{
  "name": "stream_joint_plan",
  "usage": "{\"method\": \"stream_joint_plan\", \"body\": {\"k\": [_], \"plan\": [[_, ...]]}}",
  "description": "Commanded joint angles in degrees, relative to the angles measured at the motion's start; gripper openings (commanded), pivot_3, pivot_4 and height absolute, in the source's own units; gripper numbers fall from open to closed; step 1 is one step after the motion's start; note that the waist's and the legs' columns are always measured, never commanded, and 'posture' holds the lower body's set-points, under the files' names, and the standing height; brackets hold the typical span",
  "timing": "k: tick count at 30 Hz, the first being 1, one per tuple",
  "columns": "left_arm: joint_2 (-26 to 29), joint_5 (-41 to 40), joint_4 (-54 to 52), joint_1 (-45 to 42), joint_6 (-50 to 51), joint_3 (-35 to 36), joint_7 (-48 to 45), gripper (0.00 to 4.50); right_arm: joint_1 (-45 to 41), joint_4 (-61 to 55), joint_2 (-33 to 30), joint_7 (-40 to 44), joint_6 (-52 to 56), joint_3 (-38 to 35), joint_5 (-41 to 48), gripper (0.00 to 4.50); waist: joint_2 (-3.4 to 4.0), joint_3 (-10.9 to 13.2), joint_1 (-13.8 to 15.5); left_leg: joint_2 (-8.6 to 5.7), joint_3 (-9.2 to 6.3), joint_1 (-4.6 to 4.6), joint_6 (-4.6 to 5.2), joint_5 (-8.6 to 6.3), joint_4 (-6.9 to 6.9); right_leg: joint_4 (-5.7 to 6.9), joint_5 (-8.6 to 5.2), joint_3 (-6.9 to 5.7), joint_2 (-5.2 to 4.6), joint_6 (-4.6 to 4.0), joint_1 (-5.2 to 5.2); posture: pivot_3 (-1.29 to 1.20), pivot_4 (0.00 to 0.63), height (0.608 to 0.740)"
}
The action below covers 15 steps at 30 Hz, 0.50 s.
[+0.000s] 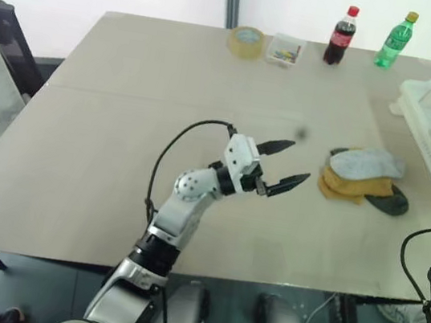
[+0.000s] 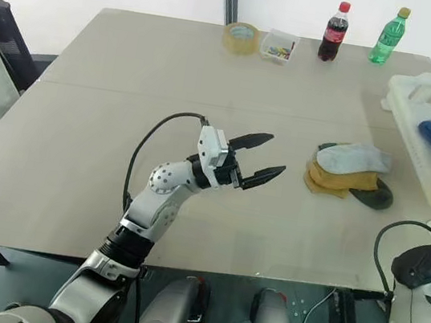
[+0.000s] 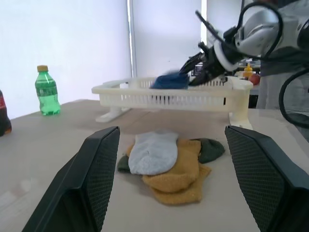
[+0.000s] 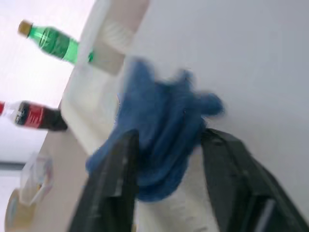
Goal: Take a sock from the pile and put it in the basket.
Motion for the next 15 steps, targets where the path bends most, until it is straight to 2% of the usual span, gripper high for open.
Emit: {"method": "stream_joint_plan", "body": {"k": [1,2,5,9,15], "plan": [[0.0,-0.8,-2.7,-0.7,0.1,0.6,0.0,3.74,-2.1,-0.5,-1.5,-1.2,-4.6,-1.0,0.5,4.04,0.01,0.0,-0.1,0.01,0.00,0.00,0.00,0.00,0.00,0.00,0.00,0.00,0.01,0.00,0.00,0.00,0.150,0.740],[0.0,-0.8,-2.7,-0.7,0.2,0.6,0.0,3.74,-2.0,-0.6,-1.4,-1.5,-5.2,-1.1,0.7,4.48,0.01,0.0,-0.1,0.02,-0.01,0.01,0.00,0.00,0.00,0.00,0.00,-0.01,0.01,0.00,0.00,0.00,0.150,0.740],[0.3,-0.9,-2.8,-0.5,0.5,0.7,-0.2,3.74,-0.3,-4.5,-1.1,0.6,-5.6,1.1,1.0,4.48,0.01,0.0,-0.2,0.03,-0.01,0.01,0.00,0.00,0.00,0.01,0.00,0.00,0.01,0.00,0.01,0.00,0.150,0.740],[1.3,-1.0,-3.0,0.1,1.2,1.1,-0.4,3.74,5.0,-15.7,-1.2,10.6,-1.0,7.0,4.6,4.48,0.03,0.0,-0.1,0.03,-0.02,0.01,0.00,0.00,0.00,0.02,0.00,-0.01,0.01,0.00,0.00,0.00,0.150,0.740],[5.2,-0.6,-5.0,3.5,5.0,1.9,-0.3,3.74,23.7,-38.3,0.5,26.6,5.6,18.1,11.4,4.48,0.04,0.0,-0.2,0.22,-0.11,0.10,0.00,0.00,0.00,0.06,0.00,-0.08,0.08,0.00,0.09,0.00,0.150,0.740]]}}
